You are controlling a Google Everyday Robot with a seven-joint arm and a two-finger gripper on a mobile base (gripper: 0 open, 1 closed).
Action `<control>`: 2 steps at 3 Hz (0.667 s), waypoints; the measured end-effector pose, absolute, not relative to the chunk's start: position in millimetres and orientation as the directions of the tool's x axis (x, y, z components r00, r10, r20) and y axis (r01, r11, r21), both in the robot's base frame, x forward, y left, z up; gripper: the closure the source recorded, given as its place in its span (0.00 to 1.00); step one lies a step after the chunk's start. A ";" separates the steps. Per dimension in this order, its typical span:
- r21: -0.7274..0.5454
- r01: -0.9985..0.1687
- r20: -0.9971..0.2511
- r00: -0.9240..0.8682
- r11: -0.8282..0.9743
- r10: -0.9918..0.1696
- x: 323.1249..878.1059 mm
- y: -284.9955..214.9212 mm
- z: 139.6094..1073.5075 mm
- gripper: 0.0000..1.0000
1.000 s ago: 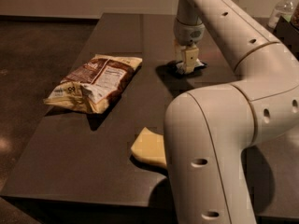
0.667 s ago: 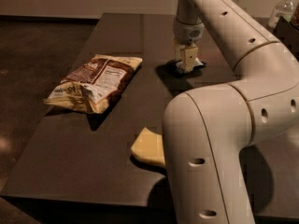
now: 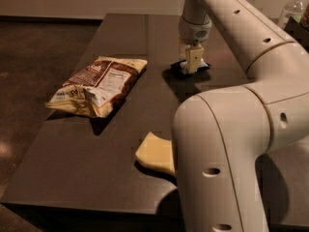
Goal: Move rxbar blueberry near sponge
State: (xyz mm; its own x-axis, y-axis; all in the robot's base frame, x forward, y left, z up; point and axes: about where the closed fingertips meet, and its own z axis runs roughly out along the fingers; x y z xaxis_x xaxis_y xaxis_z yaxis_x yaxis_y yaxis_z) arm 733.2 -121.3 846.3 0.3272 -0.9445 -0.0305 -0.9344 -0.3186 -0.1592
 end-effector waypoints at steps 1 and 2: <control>-0.215 -0.926 -0.075 0.333 -0.311 -0.940 719.3 -117.8 862.7 1.00; -0.244 -0.920 -0.103 0.339 -0.307 -0.935 695.5 -115.1 875.9 1.00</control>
Offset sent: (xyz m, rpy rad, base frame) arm -0.0885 0.0090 0.0460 0.1392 -0.0763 0.0127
